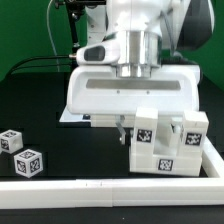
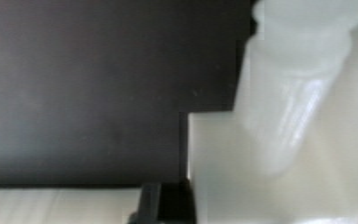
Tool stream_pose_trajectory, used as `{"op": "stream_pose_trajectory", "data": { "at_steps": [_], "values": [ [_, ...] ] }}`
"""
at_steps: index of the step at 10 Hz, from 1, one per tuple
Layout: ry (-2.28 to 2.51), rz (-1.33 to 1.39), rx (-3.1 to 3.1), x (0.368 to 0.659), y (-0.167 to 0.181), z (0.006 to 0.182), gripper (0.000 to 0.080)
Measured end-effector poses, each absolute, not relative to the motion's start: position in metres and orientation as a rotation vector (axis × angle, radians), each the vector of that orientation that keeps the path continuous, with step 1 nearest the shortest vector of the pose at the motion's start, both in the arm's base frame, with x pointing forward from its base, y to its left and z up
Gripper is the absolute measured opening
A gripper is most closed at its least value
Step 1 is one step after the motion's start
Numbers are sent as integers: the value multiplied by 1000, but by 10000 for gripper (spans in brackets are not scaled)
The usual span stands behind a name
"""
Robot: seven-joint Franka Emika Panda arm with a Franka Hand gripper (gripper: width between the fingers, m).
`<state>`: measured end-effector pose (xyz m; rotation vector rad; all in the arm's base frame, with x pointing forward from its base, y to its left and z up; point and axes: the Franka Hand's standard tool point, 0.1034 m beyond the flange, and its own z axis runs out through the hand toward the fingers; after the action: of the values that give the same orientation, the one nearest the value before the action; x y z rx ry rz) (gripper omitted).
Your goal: Assemble chair
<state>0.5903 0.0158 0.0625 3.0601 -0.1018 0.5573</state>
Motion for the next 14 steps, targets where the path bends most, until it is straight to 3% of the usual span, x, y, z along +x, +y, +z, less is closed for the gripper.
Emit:
{"op": "stream_pose_trajectory", "data": {
  "at_steps": [4, 6, 7, 10, 12, 14],
  "values": [
    [-92, -62, 3179, 587, 12, 88, 30],
    [-114, -181, 3167, 594, 13, 83, 30],
    [-117, -374, 3167, 579, 14, 82, 30],
    [-36, -824, 3036, 577, 15, 80, 30],
    [2, -1042, 2958, 594, 18, 83, 30],
    [-6, -1212, 2885, 592, 13, 75, 30]
  ]
}}
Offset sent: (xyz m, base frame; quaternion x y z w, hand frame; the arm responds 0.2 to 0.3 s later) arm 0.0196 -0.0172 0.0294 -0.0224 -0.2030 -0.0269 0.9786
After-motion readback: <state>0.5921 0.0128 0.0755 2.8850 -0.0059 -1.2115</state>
